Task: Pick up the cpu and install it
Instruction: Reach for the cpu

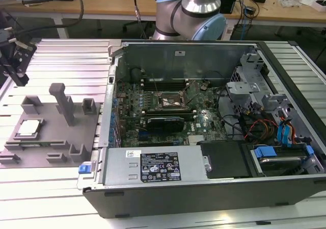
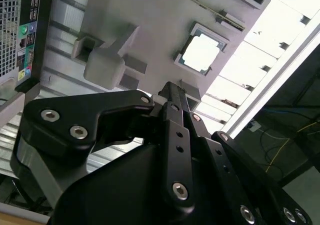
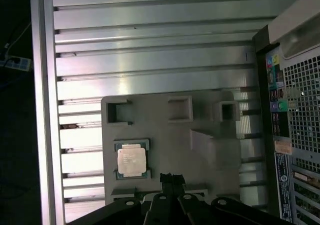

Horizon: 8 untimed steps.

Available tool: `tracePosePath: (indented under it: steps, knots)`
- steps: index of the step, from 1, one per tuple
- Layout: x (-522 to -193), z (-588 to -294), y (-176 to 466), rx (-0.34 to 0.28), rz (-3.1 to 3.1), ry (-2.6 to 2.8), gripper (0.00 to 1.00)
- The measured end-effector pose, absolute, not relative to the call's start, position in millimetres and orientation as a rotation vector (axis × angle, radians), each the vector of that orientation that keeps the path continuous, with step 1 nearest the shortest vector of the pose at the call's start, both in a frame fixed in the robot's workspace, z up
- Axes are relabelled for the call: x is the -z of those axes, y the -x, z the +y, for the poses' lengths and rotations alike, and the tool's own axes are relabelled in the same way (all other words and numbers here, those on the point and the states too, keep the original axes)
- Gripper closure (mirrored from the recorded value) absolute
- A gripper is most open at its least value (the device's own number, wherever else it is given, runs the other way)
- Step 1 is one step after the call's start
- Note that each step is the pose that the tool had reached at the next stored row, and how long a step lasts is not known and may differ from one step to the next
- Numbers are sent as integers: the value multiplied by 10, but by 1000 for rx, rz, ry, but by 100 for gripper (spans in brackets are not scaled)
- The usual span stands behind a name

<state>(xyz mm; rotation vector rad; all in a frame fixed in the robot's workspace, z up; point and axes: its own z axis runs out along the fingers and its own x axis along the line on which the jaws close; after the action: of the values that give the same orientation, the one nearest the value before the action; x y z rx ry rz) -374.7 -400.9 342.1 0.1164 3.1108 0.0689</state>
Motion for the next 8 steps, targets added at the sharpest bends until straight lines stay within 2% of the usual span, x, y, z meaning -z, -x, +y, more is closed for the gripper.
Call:
tracePosePath:
  steps: [8]
  knots:
    - [-3218,-4022,3833,-69,3111,-116,89]
